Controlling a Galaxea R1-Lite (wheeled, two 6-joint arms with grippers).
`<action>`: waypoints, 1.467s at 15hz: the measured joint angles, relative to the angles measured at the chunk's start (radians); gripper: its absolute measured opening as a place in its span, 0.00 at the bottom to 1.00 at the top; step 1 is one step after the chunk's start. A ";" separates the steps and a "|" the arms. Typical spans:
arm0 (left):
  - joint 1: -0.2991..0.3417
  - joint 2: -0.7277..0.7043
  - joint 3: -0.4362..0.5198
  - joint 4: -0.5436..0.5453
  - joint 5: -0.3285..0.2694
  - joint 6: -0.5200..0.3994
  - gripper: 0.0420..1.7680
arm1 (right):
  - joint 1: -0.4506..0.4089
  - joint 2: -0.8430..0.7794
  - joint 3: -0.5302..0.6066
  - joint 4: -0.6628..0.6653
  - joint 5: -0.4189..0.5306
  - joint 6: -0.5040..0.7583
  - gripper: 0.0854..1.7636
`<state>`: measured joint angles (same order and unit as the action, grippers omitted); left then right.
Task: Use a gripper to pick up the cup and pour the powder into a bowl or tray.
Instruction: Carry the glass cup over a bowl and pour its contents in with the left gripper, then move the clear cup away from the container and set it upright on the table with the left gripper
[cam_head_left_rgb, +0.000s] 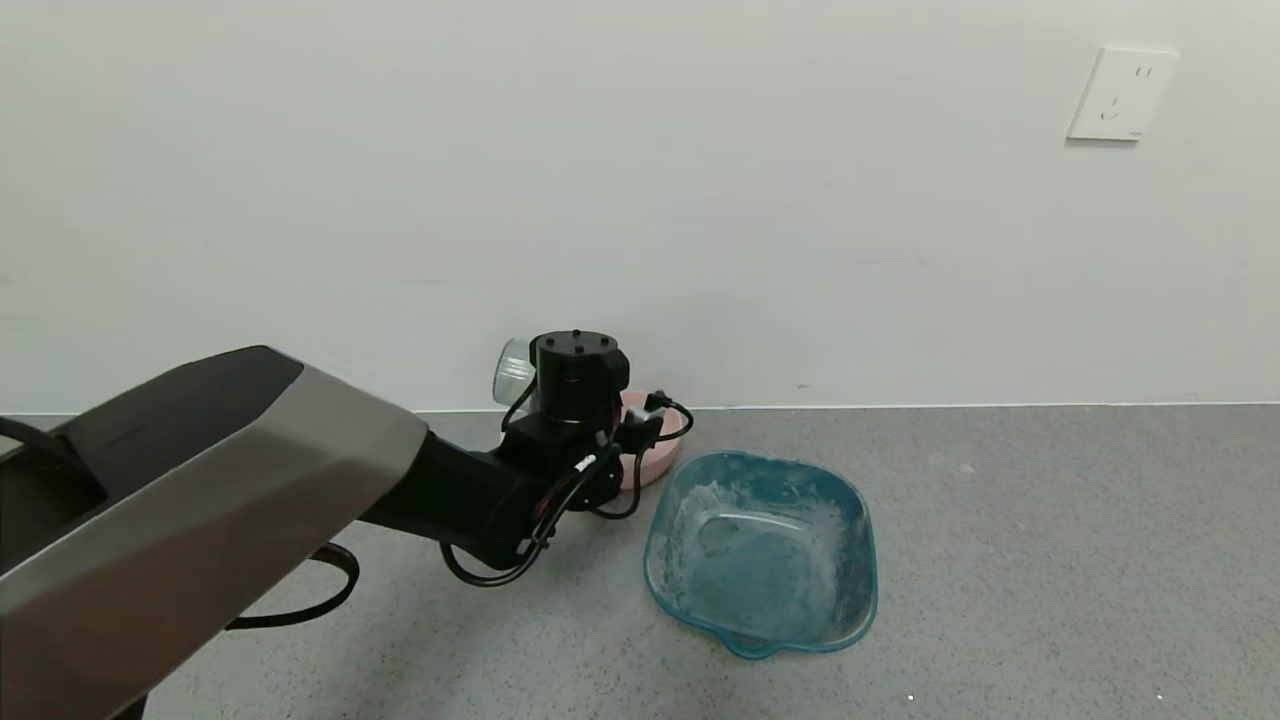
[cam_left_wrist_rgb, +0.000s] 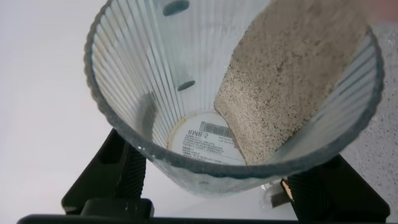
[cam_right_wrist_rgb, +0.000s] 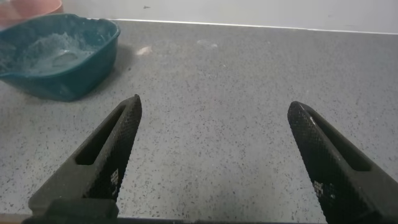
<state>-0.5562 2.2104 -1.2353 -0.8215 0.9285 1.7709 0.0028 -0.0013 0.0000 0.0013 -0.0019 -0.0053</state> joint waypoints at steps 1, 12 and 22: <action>0.002 -0.014 0.029 -0.027 -0.001 -0.001 0.72 | 0.000 0.000 0.000 0.000 0.000 0.000 0.97; 0.027 -0.086 0.154 -0.121 -0.048 -0.394 0.72 | 0.000 0.000 0.000 0.000 0.001 0.001 0.97; 0.082 -0.114 0.171 -0.105 -0.297 -0.791 0.72 | 0.000 0.000 0.000 0.000 0.001 0.001 0.97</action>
<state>-0.4743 2.0964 -1.0647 -0.9266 0.6317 0.9798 0.0028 -0.0013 0.0000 0.0013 -0.0013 -0.0043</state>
